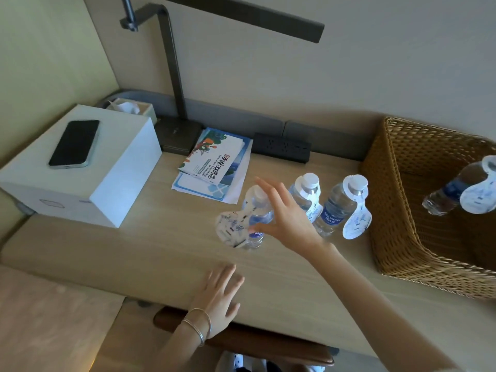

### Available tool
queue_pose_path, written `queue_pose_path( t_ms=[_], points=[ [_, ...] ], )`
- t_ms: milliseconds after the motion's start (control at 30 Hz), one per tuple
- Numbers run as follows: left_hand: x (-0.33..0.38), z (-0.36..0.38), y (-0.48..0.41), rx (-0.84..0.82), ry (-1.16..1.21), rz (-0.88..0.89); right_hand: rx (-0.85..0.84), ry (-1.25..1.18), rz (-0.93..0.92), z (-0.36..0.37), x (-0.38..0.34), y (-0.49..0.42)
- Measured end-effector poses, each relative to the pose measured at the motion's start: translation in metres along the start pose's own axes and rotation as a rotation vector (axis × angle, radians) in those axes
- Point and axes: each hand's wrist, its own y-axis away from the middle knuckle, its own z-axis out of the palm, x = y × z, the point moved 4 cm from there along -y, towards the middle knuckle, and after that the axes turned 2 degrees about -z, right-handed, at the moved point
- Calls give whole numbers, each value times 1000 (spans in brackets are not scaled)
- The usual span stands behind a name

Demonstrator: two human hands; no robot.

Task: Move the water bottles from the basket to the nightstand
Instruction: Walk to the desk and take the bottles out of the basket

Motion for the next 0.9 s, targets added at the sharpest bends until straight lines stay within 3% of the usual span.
queue_pose_path(
  t_ms=[233,467,700,900],
  points=[
    [38,-27,-11,157,50,250,216,313,-74,-76,28,69],
    [141,-100,-57,281,12,522,239,655,295,-161,102,164],
    [247,-136,-119,299,-30,626,191,685,529,-188,152,229],
    [318,-143,-163,290,-47,615,196,653,519,-228,203,242]
  ],
)
